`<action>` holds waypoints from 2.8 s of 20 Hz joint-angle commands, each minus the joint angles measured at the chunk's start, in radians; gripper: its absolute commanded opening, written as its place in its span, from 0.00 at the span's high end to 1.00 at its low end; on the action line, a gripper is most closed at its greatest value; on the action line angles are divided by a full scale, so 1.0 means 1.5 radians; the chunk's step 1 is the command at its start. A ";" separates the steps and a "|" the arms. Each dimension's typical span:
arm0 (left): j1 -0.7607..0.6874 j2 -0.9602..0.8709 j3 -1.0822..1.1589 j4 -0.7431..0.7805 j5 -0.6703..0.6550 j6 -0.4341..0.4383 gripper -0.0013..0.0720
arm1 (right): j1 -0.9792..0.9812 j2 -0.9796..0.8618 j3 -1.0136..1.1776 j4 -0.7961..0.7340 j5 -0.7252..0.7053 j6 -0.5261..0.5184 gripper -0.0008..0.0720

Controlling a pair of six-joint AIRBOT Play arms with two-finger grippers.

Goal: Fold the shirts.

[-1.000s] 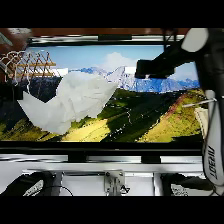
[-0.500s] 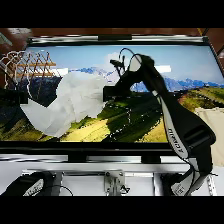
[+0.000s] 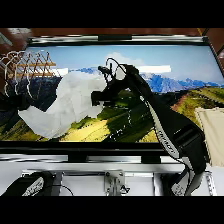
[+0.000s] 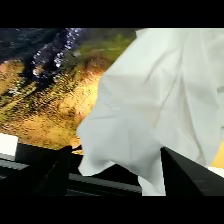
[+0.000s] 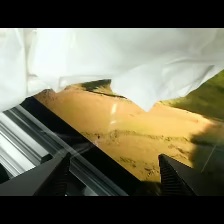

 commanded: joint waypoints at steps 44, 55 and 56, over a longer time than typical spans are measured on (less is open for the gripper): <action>-0.115 0.028 -0.010 -0.081 0.117 0.019 0.37 | -0.048 0.230 0.001 -0.395 0.212 0.167 0.89; -0.105 -0.056 -0.026 -0.152 0.115 0.054 0.37 | -0.048 0.241 -0.268 -0.419 0.333 0.085 0.18; -0.091 -0.041 -0.012 -0.153 0.115 0.065 0.37 | -0.048 0.256 -0.268 -0.438 0.356 0.065 0.17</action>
